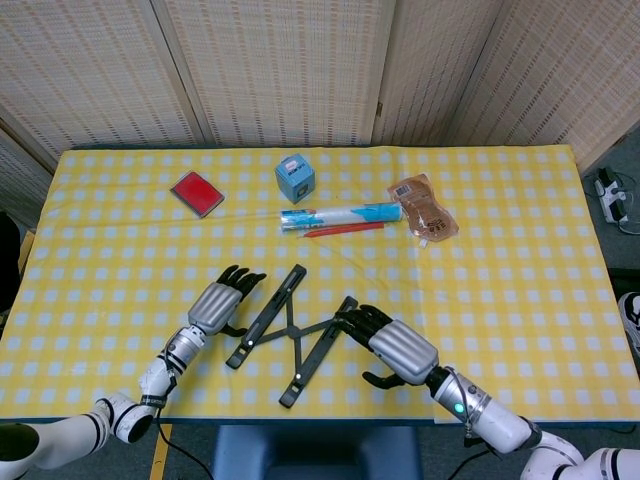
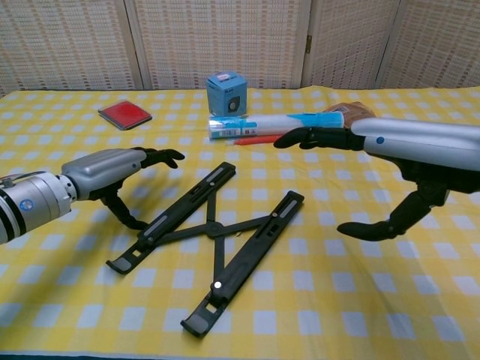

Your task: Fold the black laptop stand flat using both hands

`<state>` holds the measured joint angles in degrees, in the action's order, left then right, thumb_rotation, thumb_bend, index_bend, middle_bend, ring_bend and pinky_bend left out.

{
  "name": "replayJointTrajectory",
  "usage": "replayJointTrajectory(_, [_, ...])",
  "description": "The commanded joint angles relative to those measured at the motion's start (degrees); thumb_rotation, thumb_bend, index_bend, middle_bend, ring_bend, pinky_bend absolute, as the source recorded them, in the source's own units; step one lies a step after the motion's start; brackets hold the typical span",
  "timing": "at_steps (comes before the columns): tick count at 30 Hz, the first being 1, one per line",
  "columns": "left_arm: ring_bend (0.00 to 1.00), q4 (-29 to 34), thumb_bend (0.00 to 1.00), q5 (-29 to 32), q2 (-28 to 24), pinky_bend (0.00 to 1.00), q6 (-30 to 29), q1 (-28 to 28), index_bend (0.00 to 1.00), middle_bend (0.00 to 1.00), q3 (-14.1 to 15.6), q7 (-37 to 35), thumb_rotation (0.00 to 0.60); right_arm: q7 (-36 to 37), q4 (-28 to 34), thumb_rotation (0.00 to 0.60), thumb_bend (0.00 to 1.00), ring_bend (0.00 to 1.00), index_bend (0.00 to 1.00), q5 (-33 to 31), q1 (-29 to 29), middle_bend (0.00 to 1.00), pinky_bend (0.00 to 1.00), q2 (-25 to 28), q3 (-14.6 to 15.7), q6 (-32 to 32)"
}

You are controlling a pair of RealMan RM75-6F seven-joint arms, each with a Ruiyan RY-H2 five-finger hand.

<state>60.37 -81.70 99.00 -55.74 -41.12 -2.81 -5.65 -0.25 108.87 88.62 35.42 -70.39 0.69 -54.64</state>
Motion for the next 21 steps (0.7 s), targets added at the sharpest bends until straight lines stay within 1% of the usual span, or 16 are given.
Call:
replayJointTrajectory(1, [0.08, 2.28, 0.17, -0.11, -0.83, 0.03, 0.54, 0.19, 0.07, 0.17, 0.10, -0.87, 0.600, -0.02, -0.23, 0.600, 0.38, 0.03, 0.00, 0.04, -0.05, 0.05, 0.00, -0.04, -0.04, -0.11])
replayJointTrajectory(6, [0.08, 6.42, 0.16, -0.50, -2.33, 0.02, 1.91, 0.20, 0.06, 0.17, 0.92, -0.79, 0.600, 0.29, -0.50, 0.600, 0.38, 0.03, 0.00, 0.05, -0.10, 0.05, 0.00, -0.05, -0.24, -0.32])
replayJointTrajectory(10, [0.08, 10.98, 0.16, -1.09, -3.48, 0.01, 2.97, 0.06, 0.05, 0.17, 1.63, -0.94, 0.600, 0.56, -0.68, 0.600, 0.38, 0.03, 0.00, 0.28, -0.19, 0.05, 0.00, 0.04, -0.20, -0.50])
replayJointTrajectory(14, [0.07, 14.66, 0.16, -1.61, -4.40, 0.01, 3.38, -0.49, 0.04, 0.17, 1.37, -0.78, 0.600, 0.21, -0.89, 0.600, 0.38, 0.03, 0.00, 0.78, -0.35, 0.05, 0.00, 0.21, -0.07, -0.85])
replayJointTrajectory(18, [0.07, 14.96, 0.16, -0.96, -4.77, 0.01, 3.14, -1.16, 0.04, 0.17, -0.16, 1.55, 0.600, -1.79, -1.70, 0.600, 0.38, 0.03, 0.00, 1.75, -0.59, 0.06, 0.00, 0.11, 0.00, -1.66])
replayJointTrajectory(21, [0.07, 12.53, 0.16, -0.36, -4.19, 0.01, 2.49, -1.70, 0.04, 0.16, -1.54, 4.24, 0.600, -6.35, -3.60, 0.600, 0.38, 0.05, 0.00, 3.31, -0.81, 0.10, 0.00, -1.09, 0.11, -2.66])
